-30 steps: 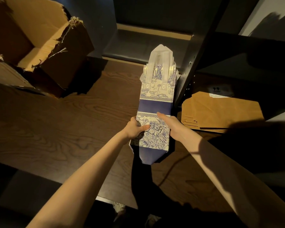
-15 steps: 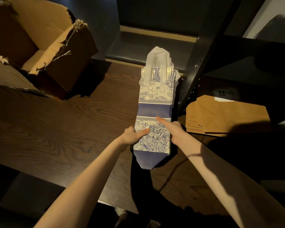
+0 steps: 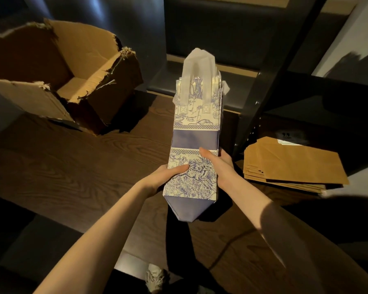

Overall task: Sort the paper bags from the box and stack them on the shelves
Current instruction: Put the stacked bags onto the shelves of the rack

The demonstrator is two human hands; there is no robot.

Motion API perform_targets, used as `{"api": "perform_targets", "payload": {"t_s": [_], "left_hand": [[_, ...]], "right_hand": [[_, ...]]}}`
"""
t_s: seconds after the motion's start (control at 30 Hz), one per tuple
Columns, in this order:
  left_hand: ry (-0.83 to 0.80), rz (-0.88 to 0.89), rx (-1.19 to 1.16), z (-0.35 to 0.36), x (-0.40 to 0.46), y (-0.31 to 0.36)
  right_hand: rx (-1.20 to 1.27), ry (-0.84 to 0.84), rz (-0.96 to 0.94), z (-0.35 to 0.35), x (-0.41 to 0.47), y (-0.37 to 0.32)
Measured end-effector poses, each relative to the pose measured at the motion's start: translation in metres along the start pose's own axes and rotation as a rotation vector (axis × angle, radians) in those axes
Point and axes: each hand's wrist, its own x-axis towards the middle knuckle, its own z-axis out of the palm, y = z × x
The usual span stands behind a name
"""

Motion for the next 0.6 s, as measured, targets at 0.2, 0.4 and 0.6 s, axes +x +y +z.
{"api": "perform_targets", "payload": {"t_s": [0.2, 0.4, 0.6], "left_hand": [[0.096, 0.150, 0.153, -0.007, -0.027, 0.025], [0.090, 0.208, 0.218, -0.023, -0.068, 0.031], [0.091, 0.236, 0.295, -0.035, -0.099, 0.040]], "right_hand": [[0.026, -0.051, 0.039, 0.014, -0.017, -0.020], [-0.093, -0.087, -0.034, 0.030, -0.040, -0.050], [-0.062, -0.098, -0.047, 0.051, -0.065, -0.074]]}}
